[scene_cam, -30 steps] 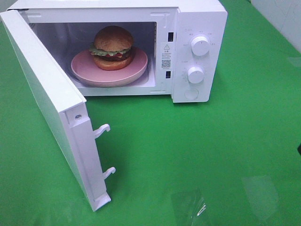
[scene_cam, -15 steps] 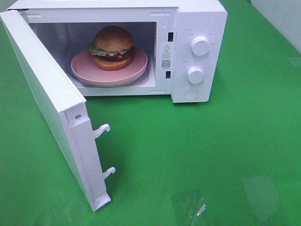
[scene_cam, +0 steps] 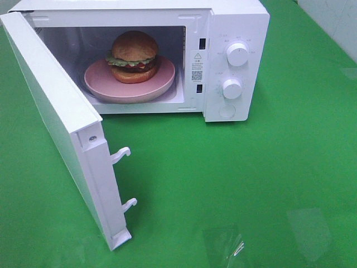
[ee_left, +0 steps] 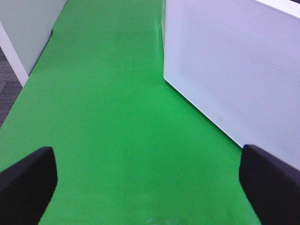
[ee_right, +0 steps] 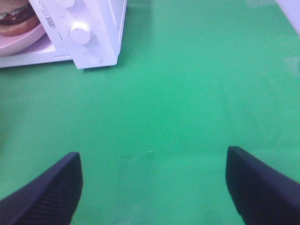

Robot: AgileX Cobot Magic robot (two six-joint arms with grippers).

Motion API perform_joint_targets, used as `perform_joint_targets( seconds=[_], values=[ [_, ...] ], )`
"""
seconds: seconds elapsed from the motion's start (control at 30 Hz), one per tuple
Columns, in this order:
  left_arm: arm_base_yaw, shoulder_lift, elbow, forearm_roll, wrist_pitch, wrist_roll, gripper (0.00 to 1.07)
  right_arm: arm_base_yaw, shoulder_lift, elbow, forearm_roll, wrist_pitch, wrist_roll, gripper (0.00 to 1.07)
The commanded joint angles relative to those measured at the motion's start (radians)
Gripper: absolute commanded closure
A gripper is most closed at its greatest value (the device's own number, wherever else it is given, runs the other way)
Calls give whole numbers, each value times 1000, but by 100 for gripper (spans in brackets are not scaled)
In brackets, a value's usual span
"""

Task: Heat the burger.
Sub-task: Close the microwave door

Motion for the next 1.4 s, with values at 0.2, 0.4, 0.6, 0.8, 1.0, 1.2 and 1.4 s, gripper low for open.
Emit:
perform_joint_targets(
  seconds=[0.2, 0.4, 0.6, 0.8, 1.0, 1.2, 1.4],
  values=[
    [-2, -12, 0, -4, -6, -3, 7, -55, -67, 6, 9, -2, 9, 35],
    [-2, -7, 0, -4, -6, -3, 7, -55, -67, 6, 11, -2, 7, 36],
    [-2, -7, 0, -4, -6, -3, 7, -55, -67, 6, 11, -2, 7, 36],
    [-2, -7, 0, -4, -6, -3, 7, -55, -67, 6, 11, -2, 7, 36],
    [-2, -7, 0, -4, -6, -3, 7, -55, -67, 6, 11, -2, 7, 36],
    [-2, -7, 0, -4, -6, -3, 7, -55, -67, 6, 11, -2, 7, 36],
    [-2, -7, 0, -4, -6, -3, 7, -55, -67, 6, 11, -2, 7, 36]
  ],
)
